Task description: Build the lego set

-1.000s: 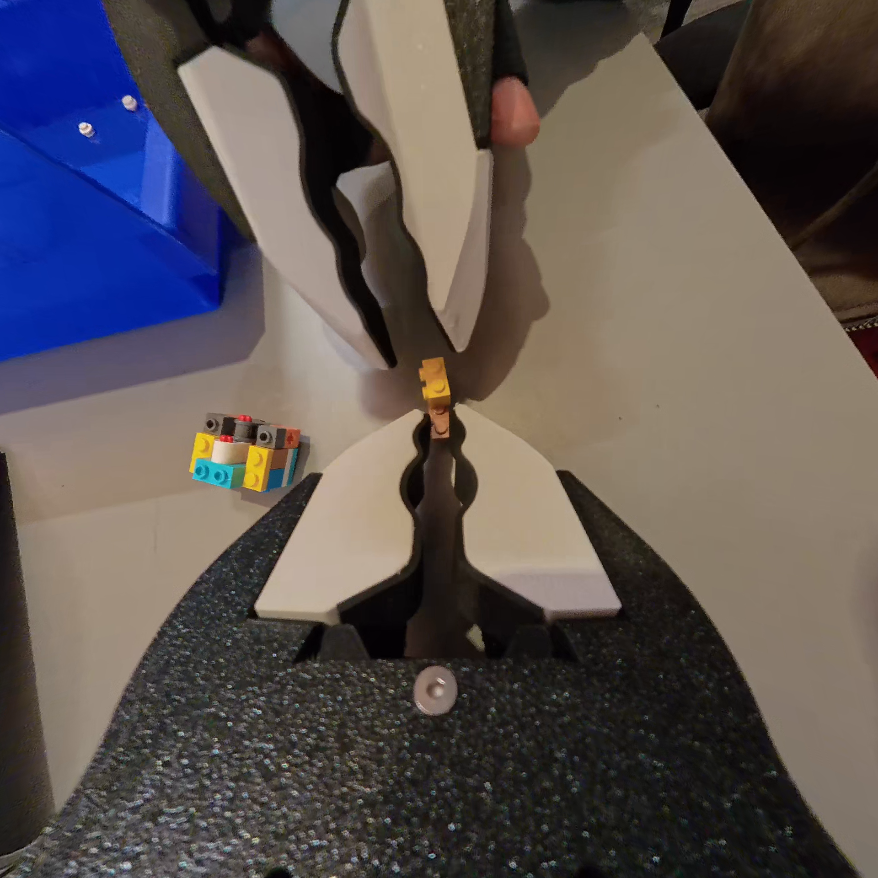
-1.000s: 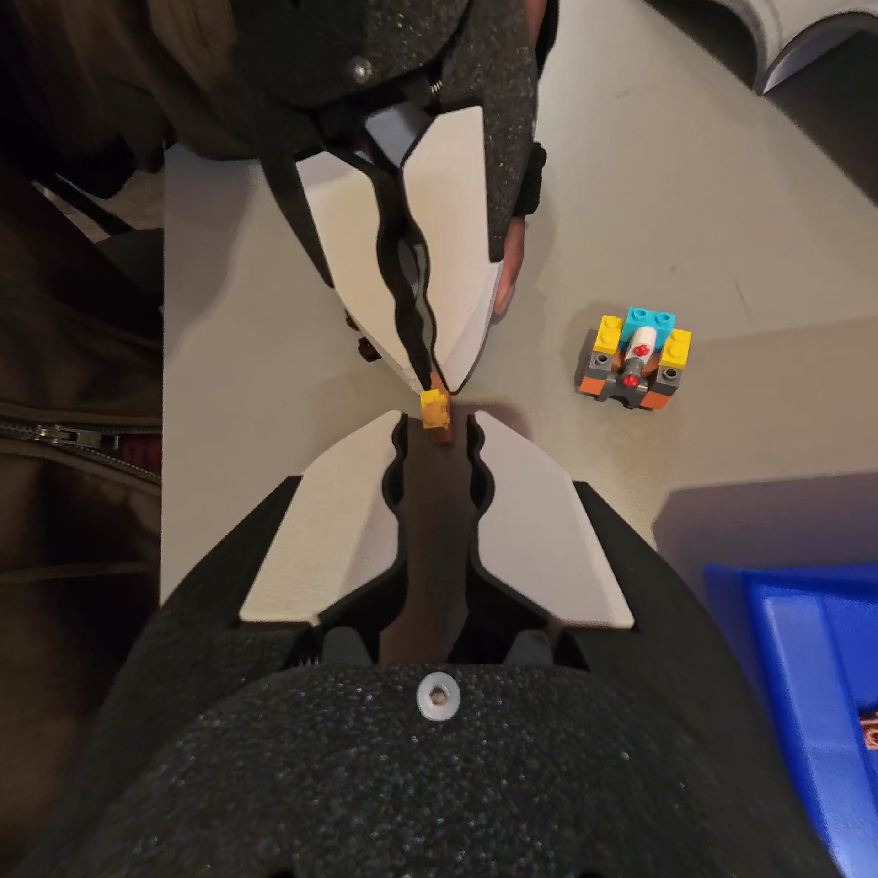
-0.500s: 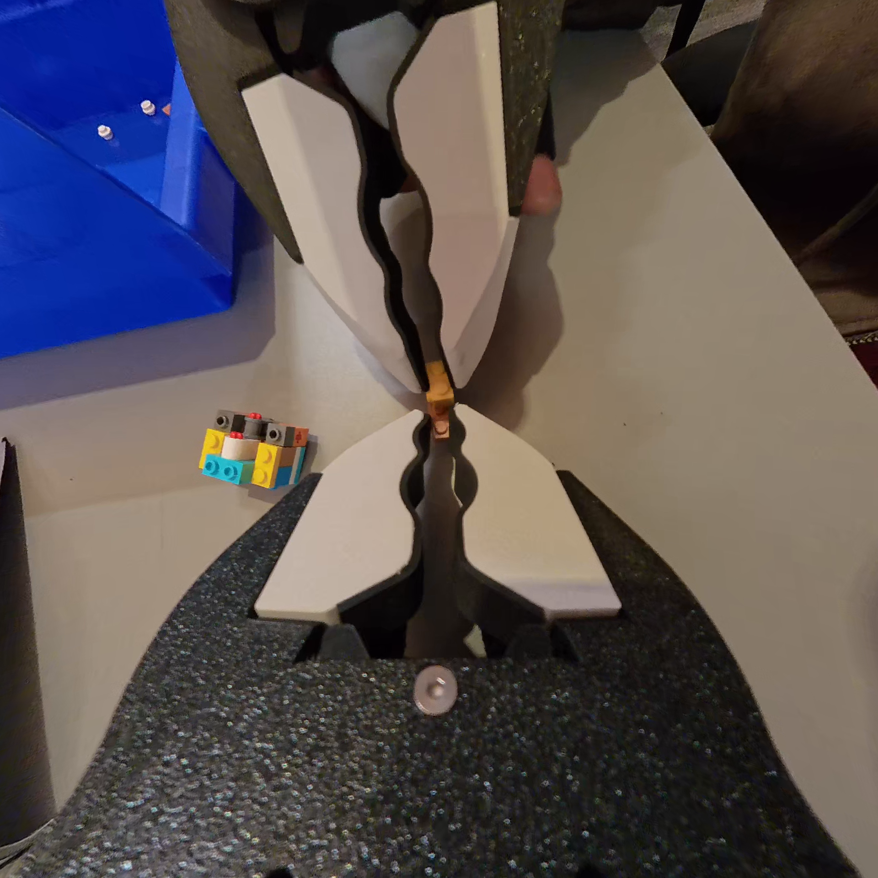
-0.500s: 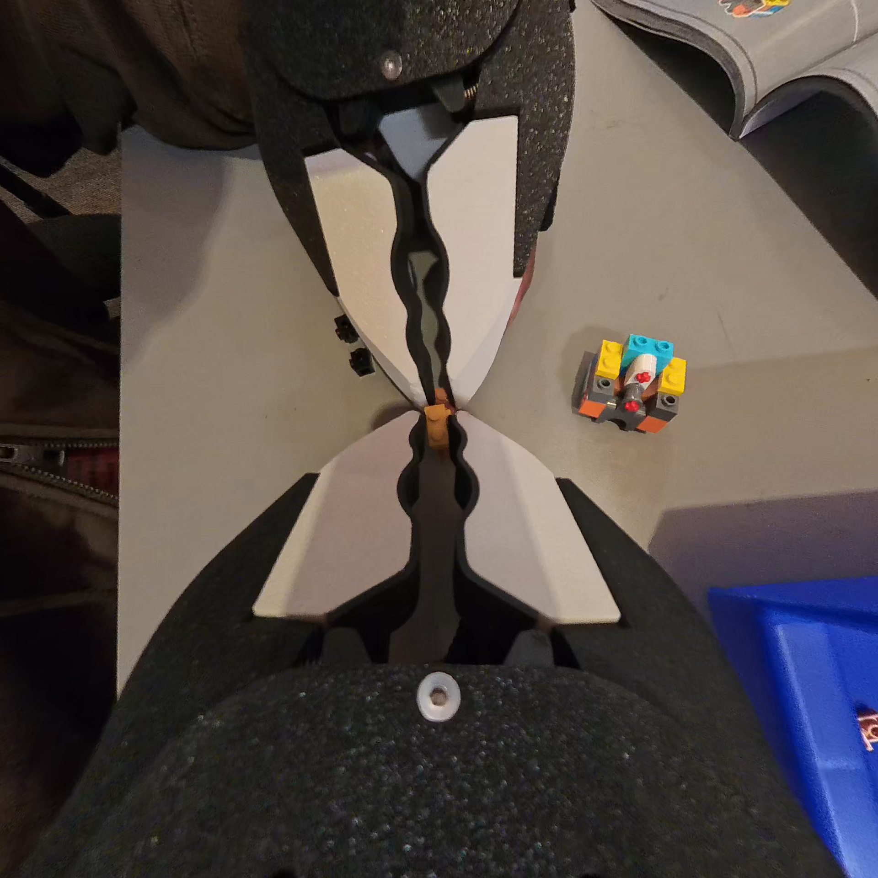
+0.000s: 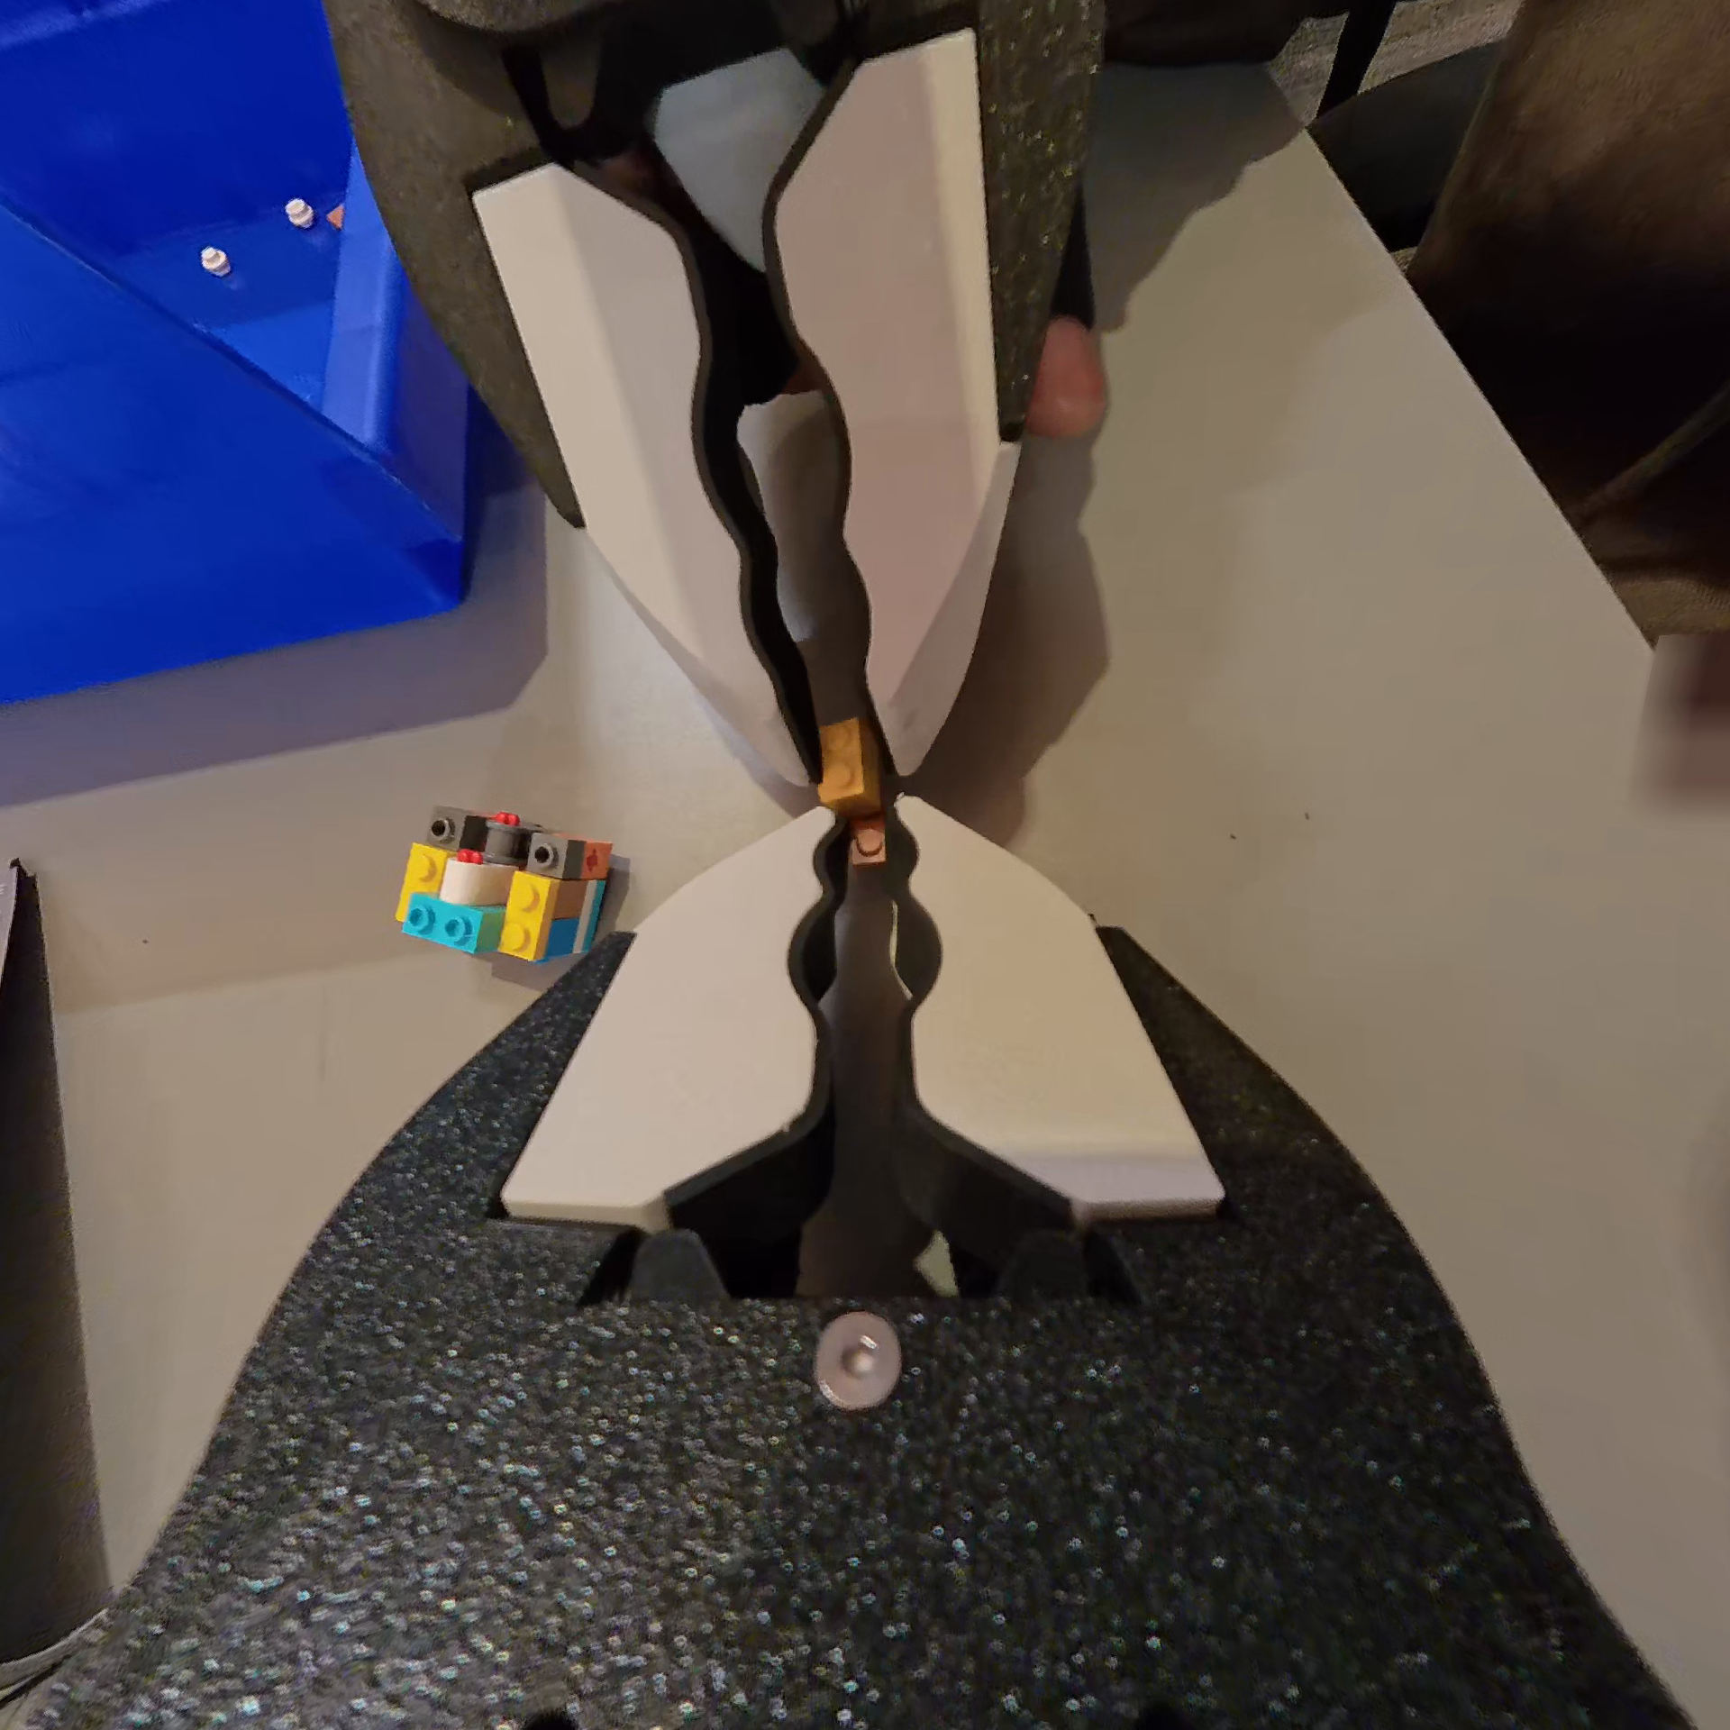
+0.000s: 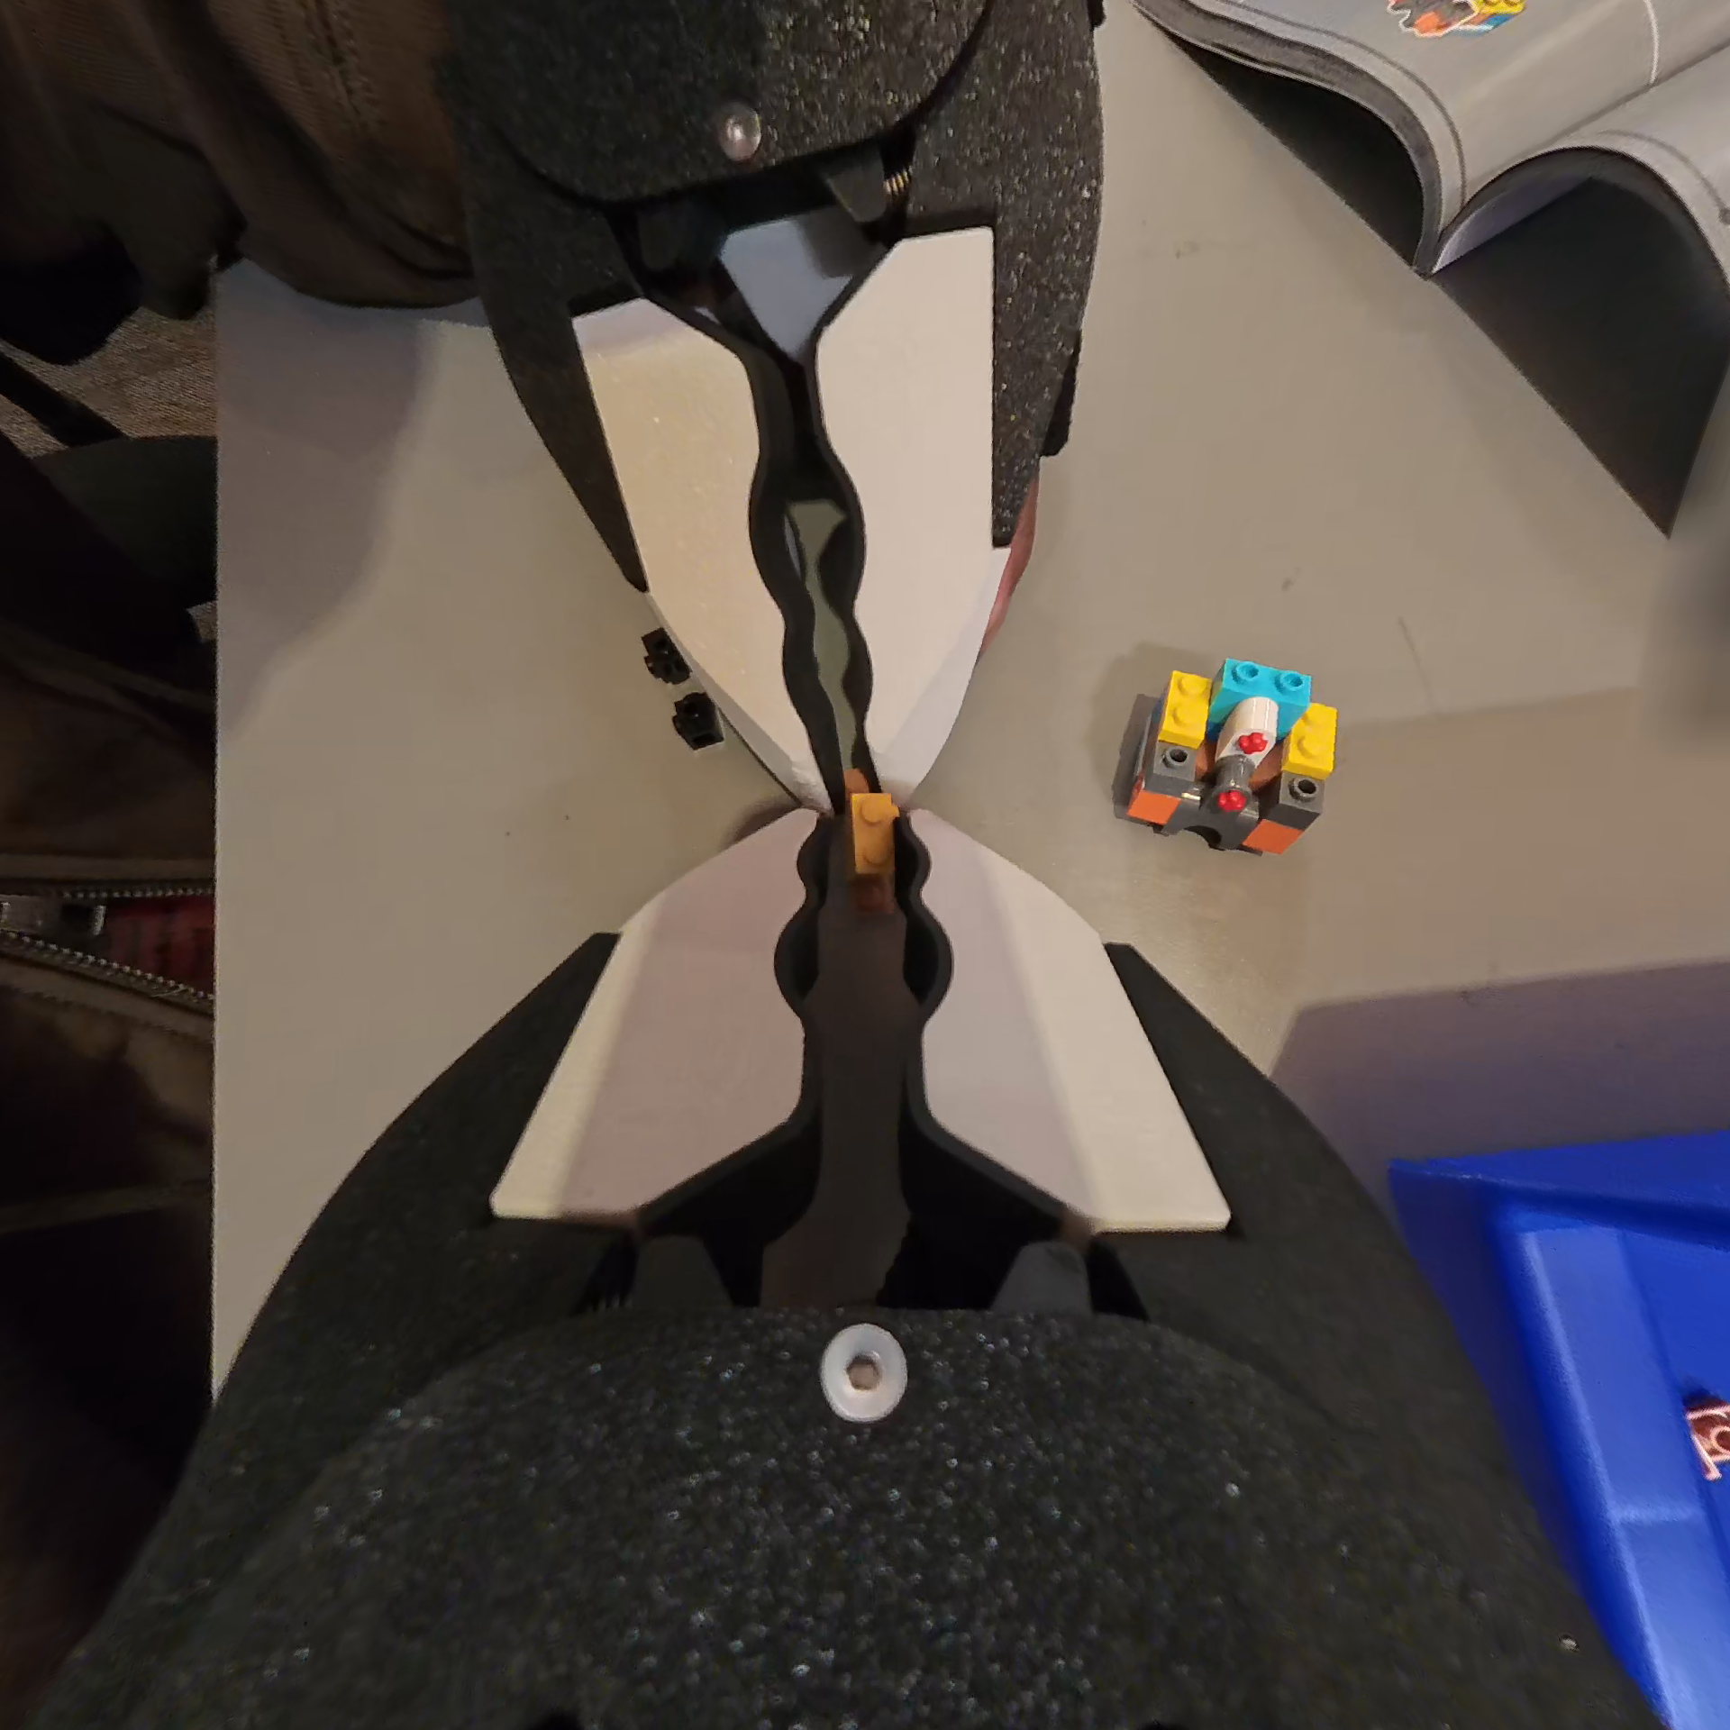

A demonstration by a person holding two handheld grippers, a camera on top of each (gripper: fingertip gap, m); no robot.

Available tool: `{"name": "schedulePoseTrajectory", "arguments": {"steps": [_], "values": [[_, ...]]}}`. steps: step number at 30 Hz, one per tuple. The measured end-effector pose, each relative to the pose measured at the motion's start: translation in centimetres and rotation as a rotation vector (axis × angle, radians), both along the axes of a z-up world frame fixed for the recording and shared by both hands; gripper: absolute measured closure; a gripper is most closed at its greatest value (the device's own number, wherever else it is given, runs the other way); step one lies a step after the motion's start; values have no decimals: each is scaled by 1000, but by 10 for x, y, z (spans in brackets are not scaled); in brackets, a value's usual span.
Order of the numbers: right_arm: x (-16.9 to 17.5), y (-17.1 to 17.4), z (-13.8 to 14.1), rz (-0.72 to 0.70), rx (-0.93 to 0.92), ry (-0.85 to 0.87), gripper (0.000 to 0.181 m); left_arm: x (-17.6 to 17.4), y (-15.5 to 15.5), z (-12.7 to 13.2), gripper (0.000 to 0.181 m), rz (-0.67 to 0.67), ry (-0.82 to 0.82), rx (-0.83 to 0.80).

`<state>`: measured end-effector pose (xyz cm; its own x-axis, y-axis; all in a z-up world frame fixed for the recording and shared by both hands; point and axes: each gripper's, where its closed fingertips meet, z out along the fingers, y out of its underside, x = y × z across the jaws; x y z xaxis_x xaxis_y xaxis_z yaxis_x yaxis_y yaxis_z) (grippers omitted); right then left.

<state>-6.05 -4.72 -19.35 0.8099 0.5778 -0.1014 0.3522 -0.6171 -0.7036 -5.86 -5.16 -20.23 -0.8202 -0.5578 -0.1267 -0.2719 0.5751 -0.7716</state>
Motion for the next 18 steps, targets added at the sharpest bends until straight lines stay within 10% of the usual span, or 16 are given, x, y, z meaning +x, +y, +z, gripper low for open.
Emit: {"name": "schedulePoseTrajectory", "arguments": {"steps": [18], "values": [[4, -1, 14, 45, 141, -74, 162, 2, 4, 3, 174, 22, 2, -28]]}}
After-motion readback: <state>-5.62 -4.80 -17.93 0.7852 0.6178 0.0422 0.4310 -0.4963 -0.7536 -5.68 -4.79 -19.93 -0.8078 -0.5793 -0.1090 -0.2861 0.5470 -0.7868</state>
